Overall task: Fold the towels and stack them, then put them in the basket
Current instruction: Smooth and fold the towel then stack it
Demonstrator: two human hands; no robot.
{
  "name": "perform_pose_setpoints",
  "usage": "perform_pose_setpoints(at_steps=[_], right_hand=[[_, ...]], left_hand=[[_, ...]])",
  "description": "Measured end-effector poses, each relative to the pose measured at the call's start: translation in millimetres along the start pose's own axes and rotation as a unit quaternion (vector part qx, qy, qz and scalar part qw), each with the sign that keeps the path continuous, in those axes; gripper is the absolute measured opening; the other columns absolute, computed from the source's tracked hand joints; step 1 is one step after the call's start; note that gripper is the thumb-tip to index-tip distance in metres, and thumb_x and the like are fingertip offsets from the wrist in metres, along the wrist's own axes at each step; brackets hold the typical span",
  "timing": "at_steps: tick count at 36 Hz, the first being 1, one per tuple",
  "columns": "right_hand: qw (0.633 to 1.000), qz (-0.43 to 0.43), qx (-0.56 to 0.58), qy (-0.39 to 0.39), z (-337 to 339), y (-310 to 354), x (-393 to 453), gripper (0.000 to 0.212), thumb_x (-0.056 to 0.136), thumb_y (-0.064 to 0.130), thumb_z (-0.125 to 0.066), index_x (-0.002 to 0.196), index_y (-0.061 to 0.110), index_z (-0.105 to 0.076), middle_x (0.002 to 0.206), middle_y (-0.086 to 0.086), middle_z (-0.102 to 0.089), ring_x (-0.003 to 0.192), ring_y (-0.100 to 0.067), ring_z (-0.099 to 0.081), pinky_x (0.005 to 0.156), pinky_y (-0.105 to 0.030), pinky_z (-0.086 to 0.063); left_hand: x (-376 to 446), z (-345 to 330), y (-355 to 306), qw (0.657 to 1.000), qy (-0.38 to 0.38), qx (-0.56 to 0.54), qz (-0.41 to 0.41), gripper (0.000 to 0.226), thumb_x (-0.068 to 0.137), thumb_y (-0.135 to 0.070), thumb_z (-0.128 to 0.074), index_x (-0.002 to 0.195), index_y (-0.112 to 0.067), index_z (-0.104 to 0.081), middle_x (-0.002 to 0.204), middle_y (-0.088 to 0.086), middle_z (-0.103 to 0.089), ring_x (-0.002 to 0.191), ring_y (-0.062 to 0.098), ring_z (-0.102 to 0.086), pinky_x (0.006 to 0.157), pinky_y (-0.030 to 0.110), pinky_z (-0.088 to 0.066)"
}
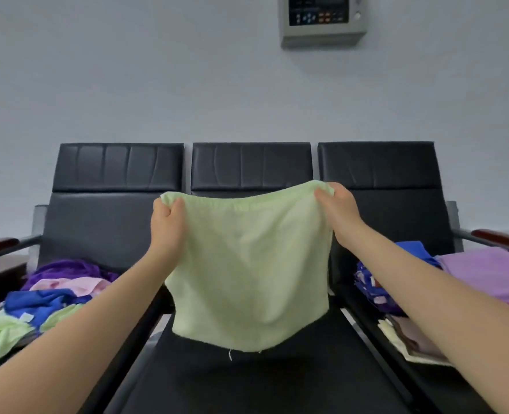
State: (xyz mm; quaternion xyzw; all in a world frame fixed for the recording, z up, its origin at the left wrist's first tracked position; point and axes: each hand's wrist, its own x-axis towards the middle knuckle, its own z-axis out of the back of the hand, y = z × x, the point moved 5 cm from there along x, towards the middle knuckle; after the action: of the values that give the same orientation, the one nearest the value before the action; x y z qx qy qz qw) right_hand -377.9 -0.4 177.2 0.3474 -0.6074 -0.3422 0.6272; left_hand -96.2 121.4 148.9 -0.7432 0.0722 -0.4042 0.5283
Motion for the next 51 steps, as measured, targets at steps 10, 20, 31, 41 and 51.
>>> perform_pose_setpoints(at_steps=[10,20,31,41,51], right_hand=[[0.990,-0.094,0.108,-0.012,15.1,-2.2,1.5,0.014,0.094,0.014,-0.056,0.107,0.014,-0.061,0.094,0.001,-0.062,0.086,-0.016,-0.060,0.075,-0.030,-0.049],[0.984,-0.152,-0.095,0.001,31.8,-122.7,-12.8,0.036,0.077,0.014,-0.068,0.092,-0.017,-0.058,0.076,-0.008,-0.049,0.077,-0.019,-0.045,0.068,-0.035,-0.040],[0.942,-0.301,-0.150,0.018,6.6,-247.0,-24.4,0.019,0.089,0.006,-0.060,0.107,0.010,-0.054,0.098,-0.007,-0.056,0.056,-0.021,-0.066,0.033,-0.018,-0.029],[0.927,-0.303,-0.221,0.013,-18.2,-297.3,0.2,0.010,0.085,0.014,-0.062,0.081,0.014,-0.053,0.066,0.000,-0.054,0.051,-0.016,-0.059,0.047,-0.026,-0.029],[0.928,-0.250,-0.274,0.039,-36.2,-340.4,24.8,0.047,0.084,0.004,-0.049,0.128,0.020,-0.056,0.111,-0.012,-0.066,0.085,-0.026,-0.063,0.064,-0.029,-0.043]], left_hand=[[2.7,22.8,-29.4,0.994,-0.010,-0.089,0.056,0.014,0.093,-0.030,-0.053,0.085,-0.020,-0.059,0.084,-0.004,-0.057,0.076,0.015,-0.052,0.067,0.030,-0.045],[-7.7,27.5,76.8,0.980,0.100,0.119,0.122,0.013,0.090,-0.024,-0.063,0.082,-0.017,-0.070,0.088,0.005,-0.071,0.081,0.024,-0.066,0.075,0.034,-0.054],[-15.3,10.6,208.0,0.943,0.093,0.226,0.226,0.020,0.092,-0.021,-0.057,0.075,-0.010,-0.061,0.060,0.000,-0.056,0.060,0.022,-0.067,0.063,0.033,-0.052],[6.5,-6.6,266.3,0.923,0.104,0.315,0.194,0.023,0.086,-0.020,-0.052,0.065,-0.009,-0.052,0.060,0.008,-0.063,0.061,0.028,-0.061,0.058,0.028,-0.041],[24.8,-19.6,311.5,0.897,0.114,0.394,0.164,0.035,0.090,-0.016,-0.052,0.125,-0.014,-0.057,0.111,0.006,-0.059,0.102,0.029,-0.056,0.076,0.031,-0.043]])
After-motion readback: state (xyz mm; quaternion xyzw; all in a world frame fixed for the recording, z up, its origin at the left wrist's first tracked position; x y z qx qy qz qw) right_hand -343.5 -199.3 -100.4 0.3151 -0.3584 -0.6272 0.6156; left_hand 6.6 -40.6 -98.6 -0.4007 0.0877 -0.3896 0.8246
